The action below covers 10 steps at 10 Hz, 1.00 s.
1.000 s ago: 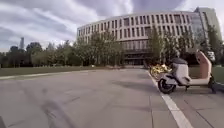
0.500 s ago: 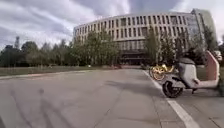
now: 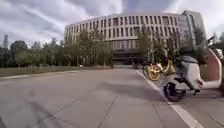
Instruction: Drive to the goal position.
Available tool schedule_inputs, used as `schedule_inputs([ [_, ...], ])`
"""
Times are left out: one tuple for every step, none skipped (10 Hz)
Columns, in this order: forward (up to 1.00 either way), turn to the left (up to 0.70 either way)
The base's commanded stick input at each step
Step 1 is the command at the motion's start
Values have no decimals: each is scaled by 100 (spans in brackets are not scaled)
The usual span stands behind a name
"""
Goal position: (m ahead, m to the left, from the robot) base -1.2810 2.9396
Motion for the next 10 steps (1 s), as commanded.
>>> schedule_inputs([
  [70, 0],
  [70, 0],
  [70, 0],
  [70, 0],
  [70, 0],
  [70, 0],
  [70, 19],
  [70, 35],
  [70, 35],
  [70, 35],
])
